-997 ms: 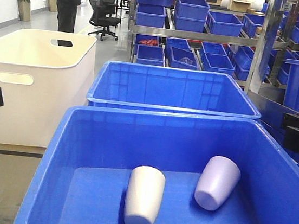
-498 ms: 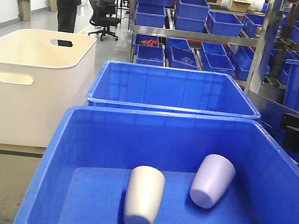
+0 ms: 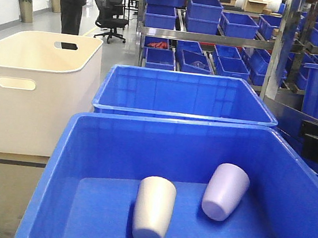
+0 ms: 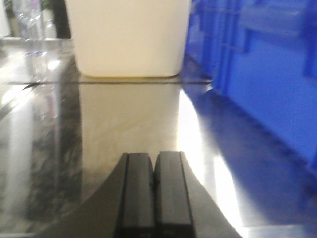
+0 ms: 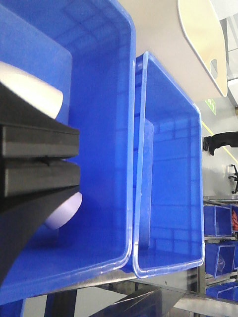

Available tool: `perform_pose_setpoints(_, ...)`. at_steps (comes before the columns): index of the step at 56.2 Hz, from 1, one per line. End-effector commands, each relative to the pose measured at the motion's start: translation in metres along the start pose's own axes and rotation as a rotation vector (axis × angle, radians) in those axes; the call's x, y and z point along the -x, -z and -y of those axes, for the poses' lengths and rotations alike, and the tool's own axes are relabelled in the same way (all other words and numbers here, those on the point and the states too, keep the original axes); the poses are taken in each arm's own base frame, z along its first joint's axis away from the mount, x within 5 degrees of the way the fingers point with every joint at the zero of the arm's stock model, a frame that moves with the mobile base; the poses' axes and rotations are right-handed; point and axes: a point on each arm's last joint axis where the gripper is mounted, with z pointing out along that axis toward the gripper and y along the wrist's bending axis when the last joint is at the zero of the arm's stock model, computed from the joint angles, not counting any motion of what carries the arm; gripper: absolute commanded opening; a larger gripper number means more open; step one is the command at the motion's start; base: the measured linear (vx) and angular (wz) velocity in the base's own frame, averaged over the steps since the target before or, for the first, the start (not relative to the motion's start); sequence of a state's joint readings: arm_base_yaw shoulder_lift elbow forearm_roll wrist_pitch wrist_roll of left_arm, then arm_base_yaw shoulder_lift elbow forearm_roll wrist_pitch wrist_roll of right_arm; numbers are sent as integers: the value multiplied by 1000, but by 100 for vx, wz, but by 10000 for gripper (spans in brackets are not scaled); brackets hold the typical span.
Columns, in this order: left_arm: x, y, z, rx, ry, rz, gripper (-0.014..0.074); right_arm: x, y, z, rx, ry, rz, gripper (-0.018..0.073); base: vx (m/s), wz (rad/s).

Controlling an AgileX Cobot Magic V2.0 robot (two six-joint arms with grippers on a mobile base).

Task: Grab cup from conveyor and place in blue bin

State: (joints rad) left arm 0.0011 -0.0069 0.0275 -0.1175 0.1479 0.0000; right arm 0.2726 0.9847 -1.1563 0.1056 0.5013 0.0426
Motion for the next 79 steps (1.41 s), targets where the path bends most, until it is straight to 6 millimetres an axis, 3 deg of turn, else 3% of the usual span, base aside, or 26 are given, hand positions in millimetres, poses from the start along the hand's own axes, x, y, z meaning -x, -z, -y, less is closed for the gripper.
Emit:
perform_pose_setpoints(1,4,1,-2,28,4,89,-8,17,9,-3,11,6,121,-12,0,0)
perform_pose_setpoints(53,5,1,-3,38,5,99,-6,18,10,-2,7,19,126,-9,0,0)
perform_pose_setpoints(65,5,1,-3,38,5,99,-6,18,48,-4,15,31,222,-9,0,0)
perform_pose_setpoints(79,5,1,-3,38,5,99,-6,-58,116,1,61,-38,327,-9,0,0)
